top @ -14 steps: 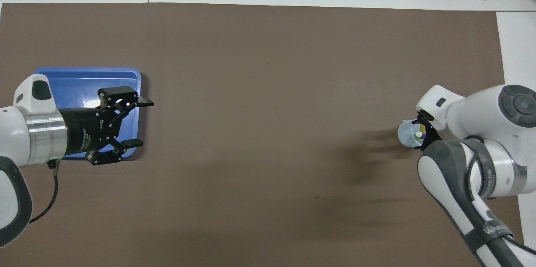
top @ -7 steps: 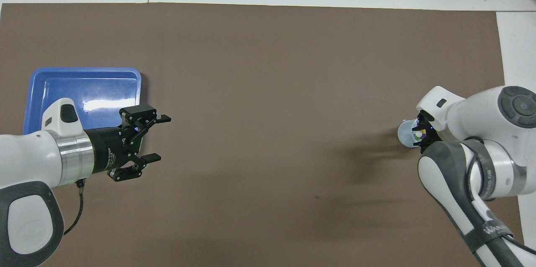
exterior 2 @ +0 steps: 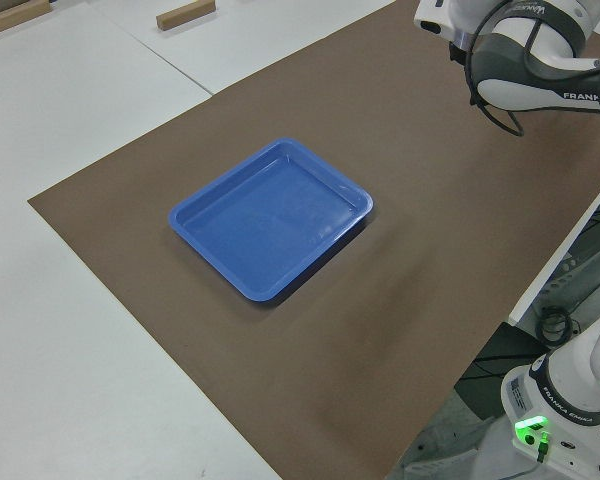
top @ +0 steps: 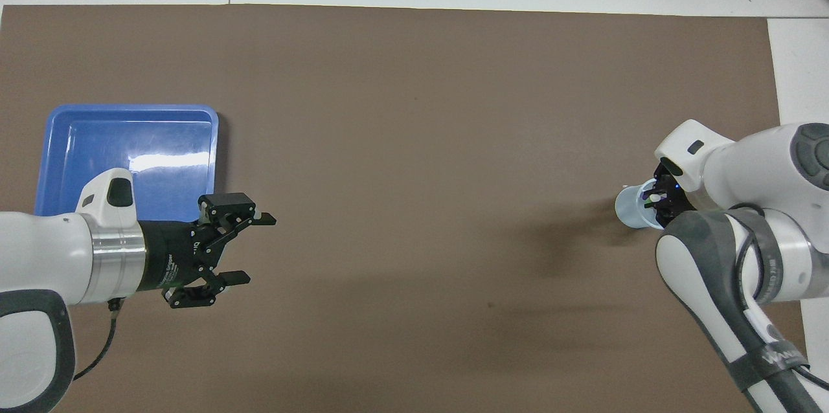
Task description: Right arm passes pens to left for tray arrangement
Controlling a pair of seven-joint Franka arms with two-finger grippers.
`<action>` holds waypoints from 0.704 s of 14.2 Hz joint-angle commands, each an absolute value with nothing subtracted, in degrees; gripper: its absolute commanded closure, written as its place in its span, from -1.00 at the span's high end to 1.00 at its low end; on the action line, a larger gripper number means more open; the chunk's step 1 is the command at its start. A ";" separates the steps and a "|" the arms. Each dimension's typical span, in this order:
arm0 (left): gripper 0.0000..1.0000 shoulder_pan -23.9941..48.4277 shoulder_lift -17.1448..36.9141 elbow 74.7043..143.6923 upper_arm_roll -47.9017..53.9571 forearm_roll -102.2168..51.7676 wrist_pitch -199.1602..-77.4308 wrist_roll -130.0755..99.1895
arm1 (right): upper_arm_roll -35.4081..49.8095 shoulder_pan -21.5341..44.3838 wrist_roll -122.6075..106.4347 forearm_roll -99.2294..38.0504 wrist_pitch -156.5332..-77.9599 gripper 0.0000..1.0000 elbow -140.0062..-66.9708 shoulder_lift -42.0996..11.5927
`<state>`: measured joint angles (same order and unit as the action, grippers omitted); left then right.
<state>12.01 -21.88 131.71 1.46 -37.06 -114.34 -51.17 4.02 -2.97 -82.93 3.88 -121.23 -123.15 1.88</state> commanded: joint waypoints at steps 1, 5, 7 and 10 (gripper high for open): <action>0.99 9.67 -21.62 129.46 1.14 -37.36 -109.52 -44.77 | 4.57 -3.25 -78.59 4.75 -115.78 -1.00 -118.32 2.29; 1.00 9.67 -21.71 129.20 1.23 -37.44 -108.02 -37.97 | 4.57 -2.82 -64.19 2.99 -104.96 -1.00 -111.11 2.55; 1.00 9.58 -21.71 129.20 1.23 -38.84 -108.37 -39.19 | 4.57 -2.72 -60.31 -0.42 -101.97 -1.00 -108.91 2.81; 0.99 8.44 -21.45 129.03 1.23 -43.59 -111.34 -49.98 | 4.57 -2.90 -48.30 -5.77 -96.61 -1.00 -106.62 2.90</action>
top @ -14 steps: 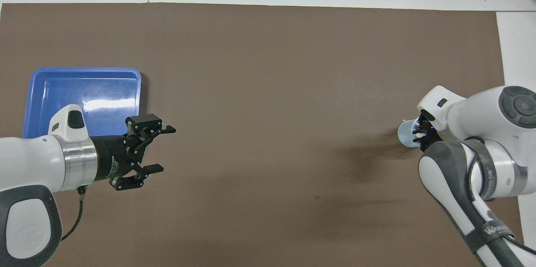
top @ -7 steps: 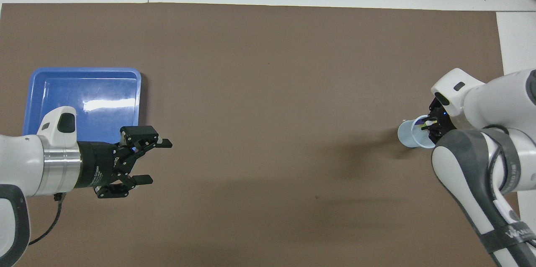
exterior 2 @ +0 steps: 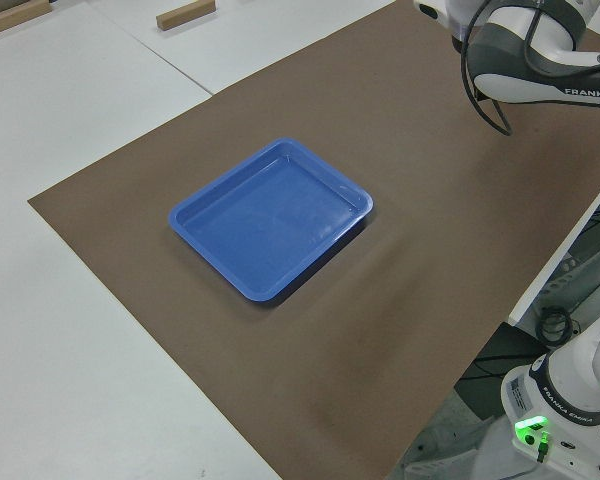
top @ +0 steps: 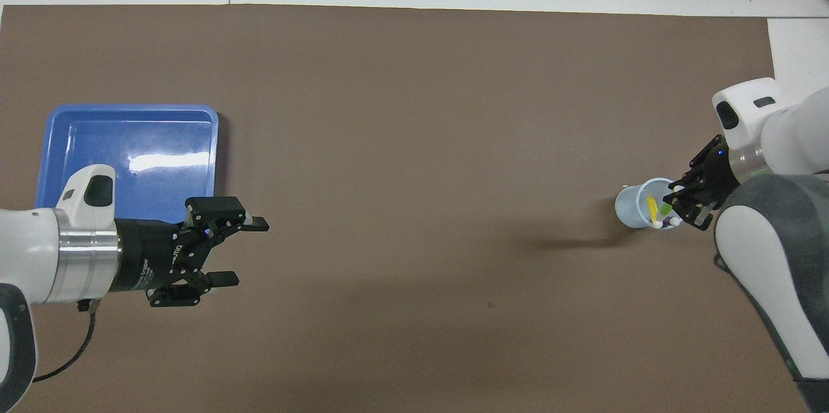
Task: Right arm passes pens to left for tray arrangement
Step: 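Carry the green pen toward the left gripper with the right gripper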
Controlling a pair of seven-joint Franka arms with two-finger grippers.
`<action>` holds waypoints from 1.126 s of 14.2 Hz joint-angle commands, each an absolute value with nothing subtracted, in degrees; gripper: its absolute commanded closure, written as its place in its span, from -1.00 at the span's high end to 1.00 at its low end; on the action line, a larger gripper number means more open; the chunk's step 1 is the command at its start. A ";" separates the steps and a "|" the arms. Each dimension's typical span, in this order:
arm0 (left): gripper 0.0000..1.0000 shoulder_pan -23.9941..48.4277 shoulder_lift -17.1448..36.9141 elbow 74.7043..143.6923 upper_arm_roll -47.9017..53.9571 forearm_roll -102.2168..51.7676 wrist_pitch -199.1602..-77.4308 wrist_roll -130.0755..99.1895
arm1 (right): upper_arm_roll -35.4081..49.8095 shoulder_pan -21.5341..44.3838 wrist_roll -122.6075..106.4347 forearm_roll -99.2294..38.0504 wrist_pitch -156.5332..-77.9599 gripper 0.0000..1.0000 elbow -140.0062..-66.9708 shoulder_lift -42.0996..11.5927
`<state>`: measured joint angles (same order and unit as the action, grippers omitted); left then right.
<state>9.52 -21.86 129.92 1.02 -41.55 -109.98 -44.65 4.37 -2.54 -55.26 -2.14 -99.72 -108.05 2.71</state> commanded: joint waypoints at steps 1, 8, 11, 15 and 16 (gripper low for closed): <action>0.99 8.96 -21.36 129.20 1.32 -44.29 -114.58 -53.84 | 4.57 -3.25 -42.51 -9.28 -95.72 -1.00 -106.61 2.90; 0.99 9.58 -20.30 129.02 1.76 -46.48 -119.09 -60.99 | 5.27 -0.19 -6.81 -29.77 -97.28 -1.00 -109.69 4.57; 0.99 10.36 -20.13 129.02 2.02 -48.25 -123.21 -67.30 | 5.45 4.98 10.41 -37.86 -105.35 -1.00 -110.65 4.57; 0.99 15.89 -19.60 129.29 2.63 -48.43 -128.57 -77.85 | 5.45 13.78 25.02 -39.46 -114.68 -1.00 -111.62 4.57; 0.99 16.87 -19.60 129.46 2.81 -48.34 -129.11 -79.18 | 5.45 15.63 28.53 -40.16 -117.48 -1.00 -111.97 4.57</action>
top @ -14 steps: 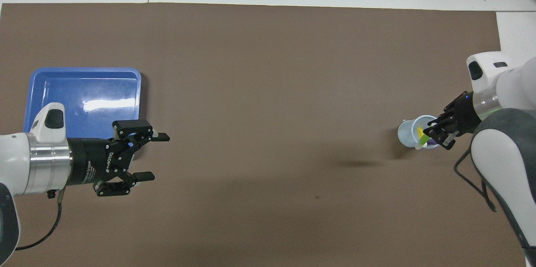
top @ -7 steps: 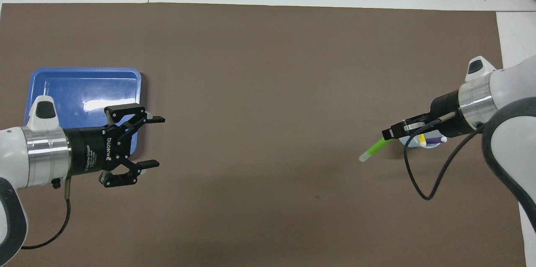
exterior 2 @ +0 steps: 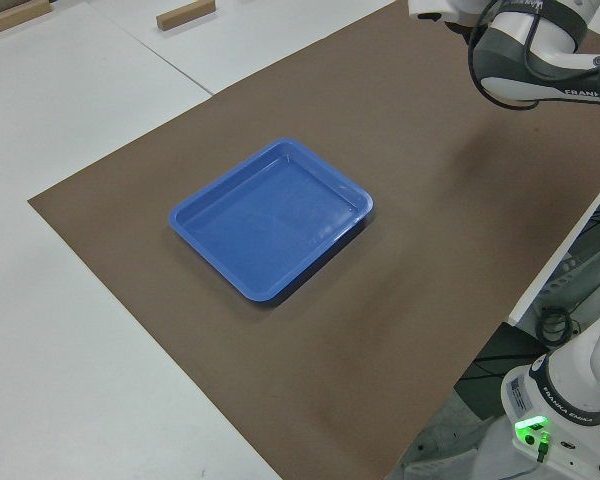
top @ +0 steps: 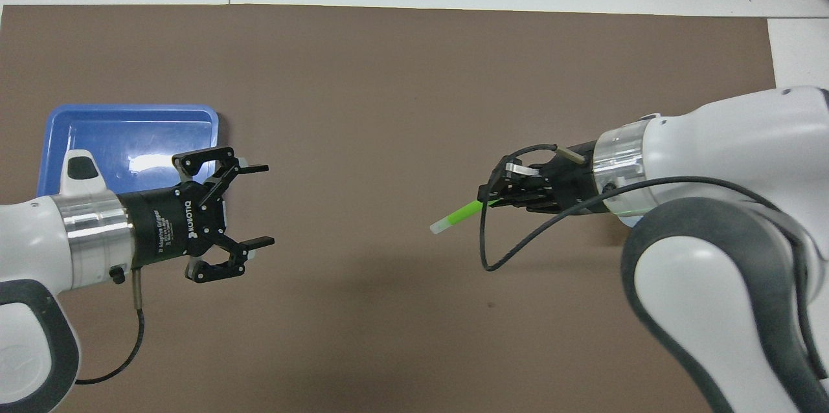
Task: Right arm passes pens to left for tray arrangement
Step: 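Carry the green pen toward the left gripper with the right gripper, then close the left gripper on the green pen while the right gripper releases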
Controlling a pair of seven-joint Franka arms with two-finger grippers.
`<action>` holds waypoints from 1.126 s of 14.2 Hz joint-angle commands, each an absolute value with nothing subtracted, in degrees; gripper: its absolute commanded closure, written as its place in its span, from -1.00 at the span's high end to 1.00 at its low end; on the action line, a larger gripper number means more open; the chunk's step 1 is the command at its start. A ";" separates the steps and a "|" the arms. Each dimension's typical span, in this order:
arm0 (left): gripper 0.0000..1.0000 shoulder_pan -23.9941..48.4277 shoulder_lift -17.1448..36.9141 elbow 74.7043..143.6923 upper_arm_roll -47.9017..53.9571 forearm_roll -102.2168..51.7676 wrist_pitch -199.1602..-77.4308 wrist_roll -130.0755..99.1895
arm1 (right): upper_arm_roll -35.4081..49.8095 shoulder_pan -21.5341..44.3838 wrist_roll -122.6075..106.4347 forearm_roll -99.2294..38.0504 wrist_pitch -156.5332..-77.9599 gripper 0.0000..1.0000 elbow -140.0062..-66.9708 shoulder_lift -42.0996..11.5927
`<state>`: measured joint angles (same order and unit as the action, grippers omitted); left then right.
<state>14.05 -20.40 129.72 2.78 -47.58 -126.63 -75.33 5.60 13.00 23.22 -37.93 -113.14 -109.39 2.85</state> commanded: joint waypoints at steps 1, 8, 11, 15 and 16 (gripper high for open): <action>0.99 17.48 -19.60 129.46 3.25 -48.34 -129.46 -80.32 | 5.45 17.38 32.48 -42.08 -120.99 -1.00 -112.41 4.57; 0.98 17.58 -18.46 130.60 9.58 -48.34 -143.52 -99.74 | 5.45 27.41 40.43 -45.42 -135.51 -1.00 -114.70 3.34; 0.95 17.58 -18.89 132.53 11.68 -48.43 -146.15 -101.16 | 5.45 29.61 43.58 -48.07 -139.65 -1.00 -114.52 2.82; 0.86 17.58 -19.25 133.42 12.92 -48.34 -147.39 -100.64 | 5.45 30.59 43.59 -48.43 -141.24 -1.00 -114.61 2.73; 0.81 17.58 -19.34 133.59 13.27 -48.34 -147.39 -100.55 | 5.45 30.50 43.59 -48.43 -141.24 -1.00 -114.61 2.72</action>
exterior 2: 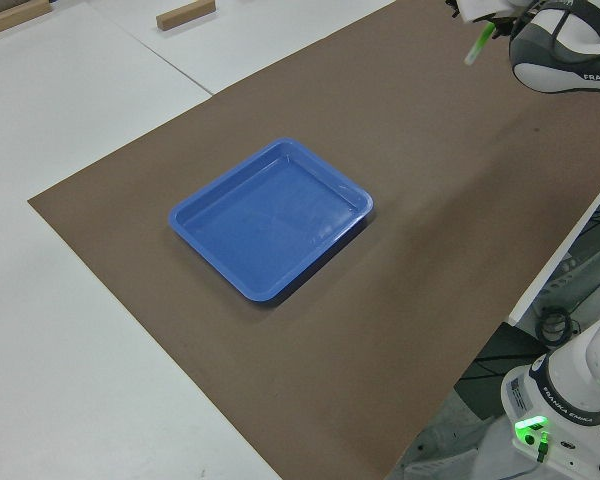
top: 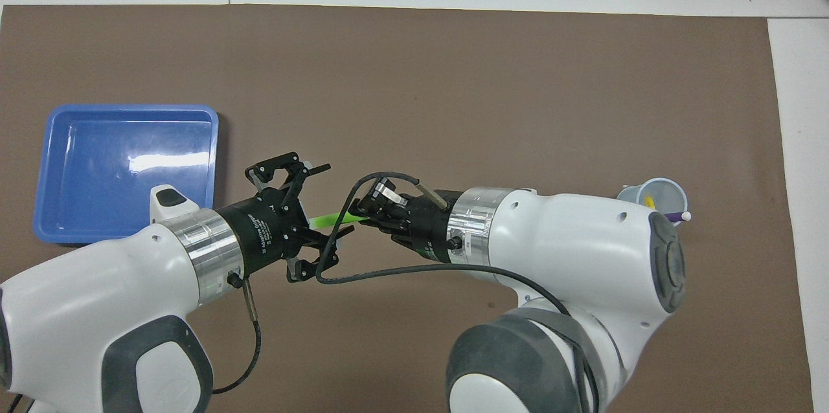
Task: Right arm passes pens to left for tray arrangement
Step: 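Close the left gripper on the green pen while the right gripper releases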
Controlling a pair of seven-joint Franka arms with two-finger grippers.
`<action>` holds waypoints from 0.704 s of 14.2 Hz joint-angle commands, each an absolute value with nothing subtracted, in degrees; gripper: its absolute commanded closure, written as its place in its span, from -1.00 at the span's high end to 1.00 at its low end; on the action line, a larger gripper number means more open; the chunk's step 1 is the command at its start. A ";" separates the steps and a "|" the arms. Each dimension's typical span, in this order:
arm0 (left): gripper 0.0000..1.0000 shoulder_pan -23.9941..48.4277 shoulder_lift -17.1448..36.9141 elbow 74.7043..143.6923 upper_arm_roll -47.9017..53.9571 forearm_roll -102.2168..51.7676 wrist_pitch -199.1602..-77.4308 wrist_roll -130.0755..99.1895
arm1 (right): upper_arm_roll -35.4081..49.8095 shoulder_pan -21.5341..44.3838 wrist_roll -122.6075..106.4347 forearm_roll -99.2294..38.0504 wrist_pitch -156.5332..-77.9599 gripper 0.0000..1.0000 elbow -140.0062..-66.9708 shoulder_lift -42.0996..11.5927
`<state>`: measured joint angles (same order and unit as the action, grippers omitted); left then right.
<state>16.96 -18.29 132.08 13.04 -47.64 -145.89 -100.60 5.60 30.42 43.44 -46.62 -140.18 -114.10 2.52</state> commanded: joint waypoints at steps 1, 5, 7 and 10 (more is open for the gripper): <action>0.75 17.58 -19.34 133.59 13.71 -48.17 -147.31 -100.11 | 5.45 30.50 43.59 -48.43 -141.24 -1.00 -114.61 2.72; 0.35 16.79 -19.51 133.51 13.62 -48.08 -143.81 -91.50 | 5.45 30.41 43.42 -48.43 -141.24 -1.00 -114.61 2.72; -0.18 16.44 -19.95 133.42 13.54 -48.08 -142.65 -91.14 | 5.45 30.32 43.16 -48.43 -141.24 -1.00 -114.52 2.64; -0.43 14.77 -20.30 133.16 13.45 -48.08 -139.06 -89.66 | 5.45 30.41 43.15 -48.43 -141.24 -1.00 -114.35 2.55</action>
